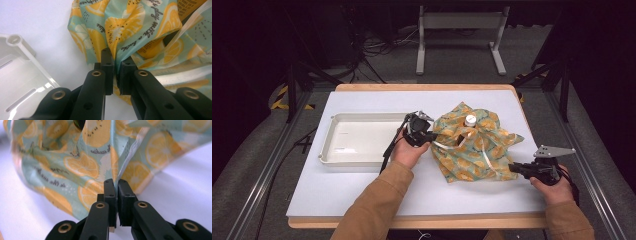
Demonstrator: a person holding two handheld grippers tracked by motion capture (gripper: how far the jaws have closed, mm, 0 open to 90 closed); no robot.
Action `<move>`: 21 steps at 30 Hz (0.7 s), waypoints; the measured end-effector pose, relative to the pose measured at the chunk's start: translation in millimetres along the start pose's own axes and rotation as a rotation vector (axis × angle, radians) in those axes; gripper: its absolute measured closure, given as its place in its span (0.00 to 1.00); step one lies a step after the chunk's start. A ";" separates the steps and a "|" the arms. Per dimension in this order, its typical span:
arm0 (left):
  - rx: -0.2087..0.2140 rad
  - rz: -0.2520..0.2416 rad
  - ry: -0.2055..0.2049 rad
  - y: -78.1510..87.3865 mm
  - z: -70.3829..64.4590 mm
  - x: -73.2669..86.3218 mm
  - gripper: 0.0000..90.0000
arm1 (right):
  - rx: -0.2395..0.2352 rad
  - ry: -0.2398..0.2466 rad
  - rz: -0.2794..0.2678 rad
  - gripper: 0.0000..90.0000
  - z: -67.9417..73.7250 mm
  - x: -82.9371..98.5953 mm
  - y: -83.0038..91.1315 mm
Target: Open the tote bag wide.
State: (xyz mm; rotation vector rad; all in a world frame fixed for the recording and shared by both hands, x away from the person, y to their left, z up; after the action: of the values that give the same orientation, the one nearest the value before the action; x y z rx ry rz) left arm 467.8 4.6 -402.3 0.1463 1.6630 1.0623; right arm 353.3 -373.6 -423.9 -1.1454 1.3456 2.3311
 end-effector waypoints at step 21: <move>0.001 0.003 -0.001 -0.4 -0.8 1.2 0.93 | 0.025 -0.039 -0.051 0.69 -0.6 2.3 30.2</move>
State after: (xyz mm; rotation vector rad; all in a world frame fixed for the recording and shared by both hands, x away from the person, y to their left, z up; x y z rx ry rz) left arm 466.9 4.6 -403.5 0.1498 1.6627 1.0634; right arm 336.2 -391.4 -406.4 -1.1076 1.3121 2.2826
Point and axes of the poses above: each handheld gripper's, and its own axes: y roughly backward along the jaws, x roughly out of its underside, z roughly to its left, the point moved 1 cm from there along -y, roughly forward along the jaws, and after that the axes turned 11 degrees about -y, right-handed, at the moved point
